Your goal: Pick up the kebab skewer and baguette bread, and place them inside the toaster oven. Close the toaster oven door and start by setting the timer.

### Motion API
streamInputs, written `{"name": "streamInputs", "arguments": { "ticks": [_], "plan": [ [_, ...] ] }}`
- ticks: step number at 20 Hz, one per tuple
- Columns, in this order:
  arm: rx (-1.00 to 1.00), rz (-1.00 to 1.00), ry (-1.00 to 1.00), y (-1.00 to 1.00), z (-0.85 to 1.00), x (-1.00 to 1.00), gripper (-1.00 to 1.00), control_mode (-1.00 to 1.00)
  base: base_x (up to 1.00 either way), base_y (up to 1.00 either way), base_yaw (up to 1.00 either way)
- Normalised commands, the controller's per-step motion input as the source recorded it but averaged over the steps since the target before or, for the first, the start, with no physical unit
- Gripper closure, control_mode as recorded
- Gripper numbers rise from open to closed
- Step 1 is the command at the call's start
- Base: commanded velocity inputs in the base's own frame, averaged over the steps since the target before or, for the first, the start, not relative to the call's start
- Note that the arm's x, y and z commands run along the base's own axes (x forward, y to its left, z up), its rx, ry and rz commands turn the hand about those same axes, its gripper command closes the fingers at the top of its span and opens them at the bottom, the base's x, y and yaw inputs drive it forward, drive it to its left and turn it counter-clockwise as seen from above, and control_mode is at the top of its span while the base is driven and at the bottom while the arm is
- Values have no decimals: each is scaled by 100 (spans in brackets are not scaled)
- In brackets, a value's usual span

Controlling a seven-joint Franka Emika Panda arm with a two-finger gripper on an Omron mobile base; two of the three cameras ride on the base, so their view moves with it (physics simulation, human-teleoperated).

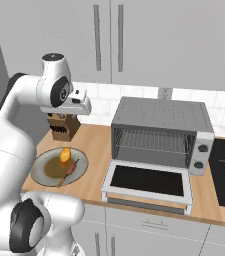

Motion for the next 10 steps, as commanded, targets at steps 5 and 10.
{"name": "streamInputs", "arguments": {
  "ticks": [5, 10],
  "plan": [
    [0, 0, 0, -10, -14, -14, -100, -100, 0, 0, 0],
    [1, 3, -9, -82, -38, -44, -100, -100, 0, 0, 0]
  ]
}}
